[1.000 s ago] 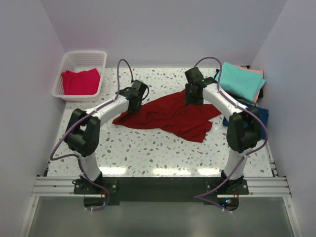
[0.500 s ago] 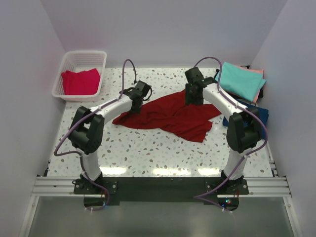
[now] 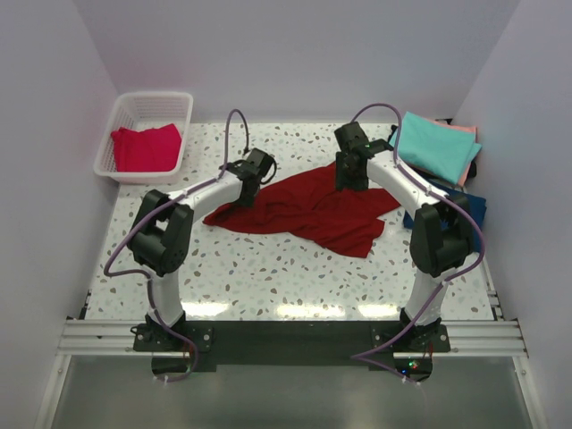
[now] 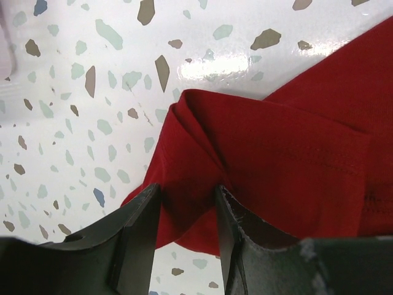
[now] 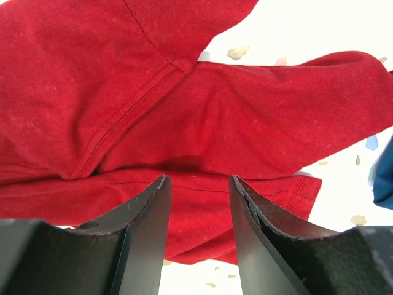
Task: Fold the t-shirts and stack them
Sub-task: Flatten the tshirt out
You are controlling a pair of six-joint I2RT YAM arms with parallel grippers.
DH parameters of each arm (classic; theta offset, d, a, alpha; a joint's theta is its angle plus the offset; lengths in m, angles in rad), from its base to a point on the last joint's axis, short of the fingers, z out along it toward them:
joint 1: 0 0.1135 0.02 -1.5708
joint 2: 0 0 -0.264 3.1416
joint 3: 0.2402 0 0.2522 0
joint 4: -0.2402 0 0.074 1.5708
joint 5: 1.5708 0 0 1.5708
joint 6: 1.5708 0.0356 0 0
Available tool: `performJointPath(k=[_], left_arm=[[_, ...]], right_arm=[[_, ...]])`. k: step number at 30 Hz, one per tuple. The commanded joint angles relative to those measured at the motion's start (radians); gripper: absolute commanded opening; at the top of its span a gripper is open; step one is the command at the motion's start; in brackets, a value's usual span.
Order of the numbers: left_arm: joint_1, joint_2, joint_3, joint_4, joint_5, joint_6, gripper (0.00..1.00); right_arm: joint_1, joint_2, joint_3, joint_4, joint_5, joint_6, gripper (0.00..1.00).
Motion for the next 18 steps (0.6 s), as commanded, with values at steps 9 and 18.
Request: performJointPath(k=[9, 18], left_arm=[[-0.040, -0.005, 0.025, 0.011, -0.044, 0.022, 0.38], [-0.040, 0.012, 0.042, -0.018, -0.153, -0.013, 0.18]], right_arm=[[0.009, -0.003, 0.039, -0.007, 0.012, 0.011, 0.46], [0.011, -0.006, 0.038, -0.011, 0.014, 0.013, 0.46]])
